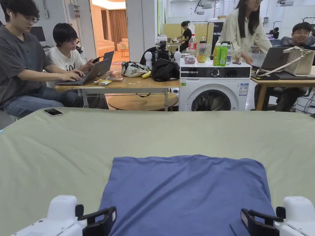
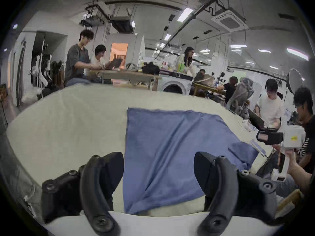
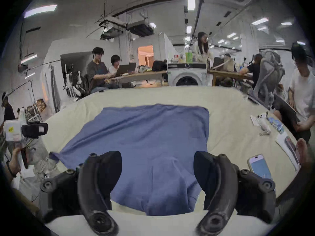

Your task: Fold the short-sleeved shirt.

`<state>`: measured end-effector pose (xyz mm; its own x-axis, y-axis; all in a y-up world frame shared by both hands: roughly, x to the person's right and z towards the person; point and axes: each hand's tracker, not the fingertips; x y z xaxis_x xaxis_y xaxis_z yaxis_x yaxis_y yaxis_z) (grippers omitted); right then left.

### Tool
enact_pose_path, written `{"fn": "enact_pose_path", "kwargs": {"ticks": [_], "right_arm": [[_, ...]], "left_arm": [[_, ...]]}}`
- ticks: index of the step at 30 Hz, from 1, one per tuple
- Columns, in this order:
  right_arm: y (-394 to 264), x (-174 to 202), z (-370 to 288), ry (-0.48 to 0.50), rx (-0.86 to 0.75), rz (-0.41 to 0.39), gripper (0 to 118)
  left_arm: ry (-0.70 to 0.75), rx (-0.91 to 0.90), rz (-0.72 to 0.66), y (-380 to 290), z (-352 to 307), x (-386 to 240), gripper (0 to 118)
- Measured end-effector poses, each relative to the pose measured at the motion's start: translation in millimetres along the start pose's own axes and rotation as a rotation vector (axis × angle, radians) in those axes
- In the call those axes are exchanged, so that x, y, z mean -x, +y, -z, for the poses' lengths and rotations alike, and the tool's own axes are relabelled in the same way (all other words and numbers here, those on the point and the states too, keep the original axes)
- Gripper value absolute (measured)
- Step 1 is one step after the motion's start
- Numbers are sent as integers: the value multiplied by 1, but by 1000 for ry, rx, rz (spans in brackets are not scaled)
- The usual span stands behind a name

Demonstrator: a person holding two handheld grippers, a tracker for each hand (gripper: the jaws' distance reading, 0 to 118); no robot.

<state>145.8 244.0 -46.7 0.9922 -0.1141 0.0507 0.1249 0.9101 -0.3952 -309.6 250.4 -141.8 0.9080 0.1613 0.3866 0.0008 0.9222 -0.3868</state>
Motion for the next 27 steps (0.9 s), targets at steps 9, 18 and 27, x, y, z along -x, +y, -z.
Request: {"fn": "enact_pose_path", "kwargs": {"ticks": [9,18,27], "right_arm": [[-3,22,9,-64,-30,50,56],[-18,26,18,-106,23,24,0],[-28,11,12,-62,45,49,0]], "left_arm": [[-19,-58,60,18,23,-50,29],[-33,-29,95,9,21,-57,0],[28,98,-40,-13,-3,30,69]]}}
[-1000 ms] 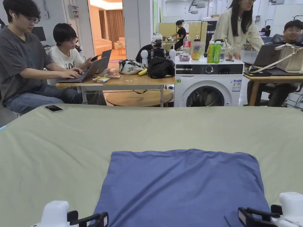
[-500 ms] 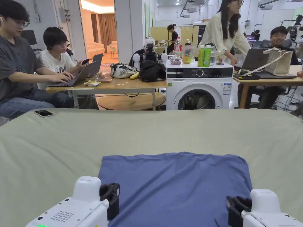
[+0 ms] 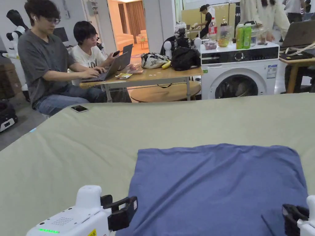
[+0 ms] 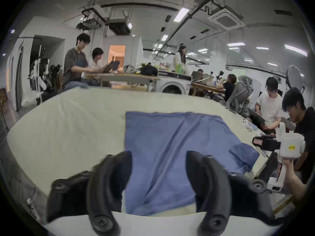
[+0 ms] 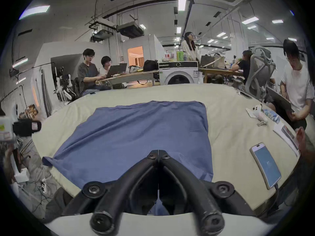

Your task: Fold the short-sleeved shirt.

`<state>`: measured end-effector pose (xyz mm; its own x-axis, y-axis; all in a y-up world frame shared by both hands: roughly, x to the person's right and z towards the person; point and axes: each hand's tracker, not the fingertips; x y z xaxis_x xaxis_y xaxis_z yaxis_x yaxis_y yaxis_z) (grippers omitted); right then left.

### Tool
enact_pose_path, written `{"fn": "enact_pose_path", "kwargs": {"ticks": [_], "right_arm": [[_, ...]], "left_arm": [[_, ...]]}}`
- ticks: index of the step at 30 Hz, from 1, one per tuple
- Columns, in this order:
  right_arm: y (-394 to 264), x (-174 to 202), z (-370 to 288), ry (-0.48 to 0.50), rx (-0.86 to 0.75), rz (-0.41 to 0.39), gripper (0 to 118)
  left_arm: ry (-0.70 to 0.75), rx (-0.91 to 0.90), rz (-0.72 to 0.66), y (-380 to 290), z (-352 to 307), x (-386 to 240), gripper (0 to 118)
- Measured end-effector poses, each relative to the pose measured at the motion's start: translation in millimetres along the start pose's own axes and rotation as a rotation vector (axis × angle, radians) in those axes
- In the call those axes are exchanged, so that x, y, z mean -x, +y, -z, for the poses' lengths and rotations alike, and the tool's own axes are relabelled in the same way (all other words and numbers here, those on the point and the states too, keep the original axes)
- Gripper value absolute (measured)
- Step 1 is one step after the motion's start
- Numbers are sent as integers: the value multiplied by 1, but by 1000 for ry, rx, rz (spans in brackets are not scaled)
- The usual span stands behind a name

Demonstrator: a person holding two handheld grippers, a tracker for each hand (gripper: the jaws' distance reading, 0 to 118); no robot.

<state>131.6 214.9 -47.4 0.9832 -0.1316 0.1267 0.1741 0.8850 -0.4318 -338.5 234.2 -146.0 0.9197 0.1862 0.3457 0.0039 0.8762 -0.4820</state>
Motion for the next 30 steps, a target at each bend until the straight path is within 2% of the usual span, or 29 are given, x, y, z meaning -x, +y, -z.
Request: {"fn": "enact_pose_path", "kwargs": {"ticks": [4,6,9,11,13,15,18,23,24,25,27,28,30], "right_arm": [[-8,-7,-1,3,27,19,0],[-9,-10,-3,7,39,22,0],[-11,-15,-13,-4,42,13,0],[-12,-20,-19,-17,38,18,0],[-14,-28,-25,-35,39,45,0],[-17,-34,-29,-52,42,63,0],[-24,-43,-32,-80,58,90,0],[-37,-54,-32,-116,86,146,0],[-40,-55,-32,-116,96,162,6],[-42,-57,-30,-113,106,176,29],[-49,-59,-27,-110,132,208,88],[-50,-60,-25,-113,128,218,93],[-55,-65,-17,-88,139,283,92]], "left_arm": [[53,79,-53,-30,-5,23,69],[30,122,-83,-46,-1,31,69],[69,215,-46,-65,14,31,69],[44,247,-45,-75,23,29,69],[14,278,-49,-83,32,24,50],[108,264,59,-81,30,15,29],[61,281,49,-77,33,14,8],[79,279,83,-82,33,3,6],[81,281,74,-82,33,4,6],[81,286,66,-81,35,6,6],[72,289,58,-81,33,8,6],[70,290,58,-81,33,8,6],[71,290,57,-82,33,7,6]]}}
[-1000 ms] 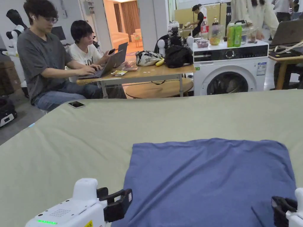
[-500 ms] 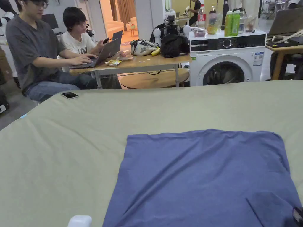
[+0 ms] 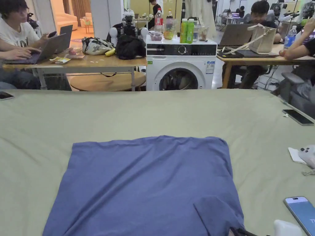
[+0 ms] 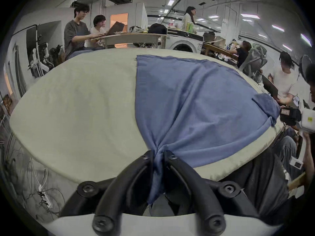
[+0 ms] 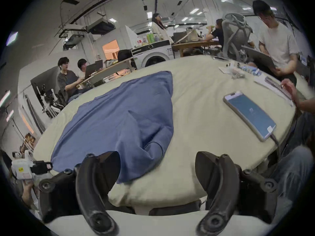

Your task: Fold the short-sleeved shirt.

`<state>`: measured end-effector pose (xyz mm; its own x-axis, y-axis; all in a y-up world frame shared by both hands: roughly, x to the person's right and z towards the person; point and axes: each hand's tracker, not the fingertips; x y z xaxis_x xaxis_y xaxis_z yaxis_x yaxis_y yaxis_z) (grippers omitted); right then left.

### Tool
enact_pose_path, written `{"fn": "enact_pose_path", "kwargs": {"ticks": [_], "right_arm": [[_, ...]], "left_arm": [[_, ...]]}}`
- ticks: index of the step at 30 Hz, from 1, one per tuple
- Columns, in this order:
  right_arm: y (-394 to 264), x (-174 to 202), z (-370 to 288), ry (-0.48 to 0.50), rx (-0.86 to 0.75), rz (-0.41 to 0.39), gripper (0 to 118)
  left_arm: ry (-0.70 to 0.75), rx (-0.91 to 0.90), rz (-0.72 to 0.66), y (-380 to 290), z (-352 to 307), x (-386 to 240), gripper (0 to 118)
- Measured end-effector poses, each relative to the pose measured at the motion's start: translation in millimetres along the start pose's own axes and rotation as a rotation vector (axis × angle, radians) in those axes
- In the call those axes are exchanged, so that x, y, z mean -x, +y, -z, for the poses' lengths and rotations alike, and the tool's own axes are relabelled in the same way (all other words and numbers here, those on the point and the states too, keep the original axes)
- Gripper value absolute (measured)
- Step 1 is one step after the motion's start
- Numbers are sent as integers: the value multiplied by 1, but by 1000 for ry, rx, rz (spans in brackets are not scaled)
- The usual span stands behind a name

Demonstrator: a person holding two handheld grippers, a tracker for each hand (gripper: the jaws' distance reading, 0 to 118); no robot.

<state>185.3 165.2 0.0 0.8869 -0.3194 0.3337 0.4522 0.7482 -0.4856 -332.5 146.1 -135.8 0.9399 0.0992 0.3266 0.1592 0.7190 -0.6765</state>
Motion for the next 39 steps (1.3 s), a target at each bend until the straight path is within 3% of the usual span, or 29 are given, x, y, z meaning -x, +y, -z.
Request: {"fn": "enact_pose_path", "kwargs": {"ticks": [2,3,5,6,7,13,19,28,31,39], "right_arm": [[0,-5,13,31,31,54,91],[-1,-6,18,46,39,70,85],[-4,-4,26,38,42,53,50],[-5,0,26,4,45,8,21],[-7,2,26,17,41,-15,7],[-8,-2,7,8,-1,40,3],[-5,0,-23,-65,-41,-34,3],[-7,-11,-58,-108,-30,-59,3],[2,-7,-43,-95,-24,-84,3],[88,19,46,-15,-59,-150,3]], "left_arm": [[2,0,-3,-1,0,-1,6],[2,-2,-1,-1,0,-1,6],[-9,1,-15,-2,0,-1,6],[-14,4,-21,-2,0,-2,6],[-14,4,-20,-2,-1,-2,6],[-31,-53,-7,-2,-16,2,3],[-77,-110,11,1,-59,-15,3],[-114,-58,63,-8,-91,-28,3],[-90,-94,114,6,-83,-30,3],[-102,-189,19,99,-2,-8,3]]}}
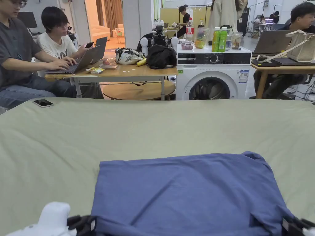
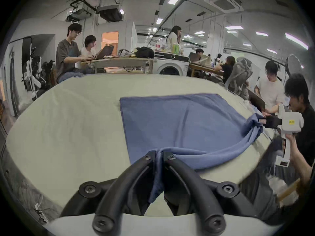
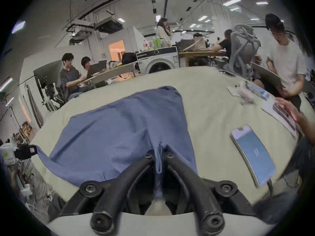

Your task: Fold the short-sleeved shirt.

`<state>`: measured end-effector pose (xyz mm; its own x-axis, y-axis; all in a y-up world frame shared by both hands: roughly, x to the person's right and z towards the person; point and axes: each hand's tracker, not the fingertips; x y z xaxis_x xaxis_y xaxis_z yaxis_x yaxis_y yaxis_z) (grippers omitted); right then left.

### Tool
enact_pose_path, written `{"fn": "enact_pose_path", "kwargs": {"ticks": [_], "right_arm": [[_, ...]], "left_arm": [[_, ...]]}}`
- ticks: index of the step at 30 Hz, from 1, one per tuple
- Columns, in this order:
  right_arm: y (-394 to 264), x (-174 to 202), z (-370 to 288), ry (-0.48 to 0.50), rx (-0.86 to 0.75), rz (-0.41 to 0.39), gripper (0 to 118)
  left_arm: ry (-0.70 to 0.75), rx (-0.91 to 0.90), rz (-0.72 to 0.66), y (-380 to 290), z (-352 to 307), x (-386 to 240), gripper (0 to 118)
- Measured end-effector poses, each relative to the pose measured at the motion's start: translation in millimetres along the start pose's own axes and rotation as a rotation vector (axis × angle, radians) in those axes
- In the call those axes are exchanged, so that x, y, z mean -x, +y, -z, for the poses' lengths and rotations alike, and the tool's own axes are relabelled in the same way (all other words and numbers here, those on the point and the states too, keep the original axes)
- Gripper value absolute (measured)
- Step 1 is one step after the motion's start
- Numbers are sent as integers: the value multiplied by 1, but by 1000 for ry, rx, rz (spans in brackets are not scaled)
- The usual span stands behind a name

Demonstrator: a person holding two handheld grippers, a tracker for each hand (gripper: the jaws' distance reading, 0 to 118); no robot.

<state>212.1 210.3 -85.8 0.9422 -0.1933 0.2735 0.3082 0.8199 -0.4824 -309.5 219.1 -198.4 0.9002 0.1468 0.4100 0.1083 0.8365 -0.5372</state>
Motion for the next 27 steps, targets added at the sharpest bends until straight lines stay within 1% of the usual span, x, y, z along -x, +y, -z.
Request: {"fn": "enact_pose_path", "kwargs": {"ticks": [4,8,9,10,11,12,13,14,15,16,18,21,23,24,25,26,27], "right_arm": [[37,0,65,-4,36,4,3],[47,-1,107,-26,75,28,4],[47,0,115,-34,84,28,9],[47,1,120,-48,94,27,21],[46,2,122,-63,89,13,41],[45,2,122,-85,74,-14,63],[46,6,119,-82,65,-21,63],[47,6,115,-72,57,-29,67],[47,6,111,-53,38,-45,73],[48,10,107,-45,17,-67,72],[48,16,98,-44,-10,-104,72],[44,28,82,4,-45,-152,72],[40,34,72,29,-40,-174,72],[37,37,67,54,-35,-182,64],[34,42,63,68,-36,-192,52],[31,45,59,65,-36,-204,35],[27,48,55,63,-40,-214,14]], "left_arm": [[23,24,-64,34,61,17,3],[32,54,-113,49,104,24,3],[39,59,-110,50,112,24,3],[53,63,-99,51,118,23,6],[64,75,-87,52,122,22,20],[72,87,-75,52,124,21,43],[76,80,-73,52,125,20,43],[62,75,-74,51,122,20,52],[43,65,-81,51,120,17,72],[33,50,-86,50,116,14,81],[27,23,-82,50,108,6,82],[1,-32,-82,52,92,-7,82],[-30,-49,-72,54,84,-16,82],[-24,-51,-56,56,79,-22,82],[-31,-53,-32,57,74,-28,81],[-40,-58,-14,58,70,-32,81],[-51,-59,-5,58,65,-36,78]]}}
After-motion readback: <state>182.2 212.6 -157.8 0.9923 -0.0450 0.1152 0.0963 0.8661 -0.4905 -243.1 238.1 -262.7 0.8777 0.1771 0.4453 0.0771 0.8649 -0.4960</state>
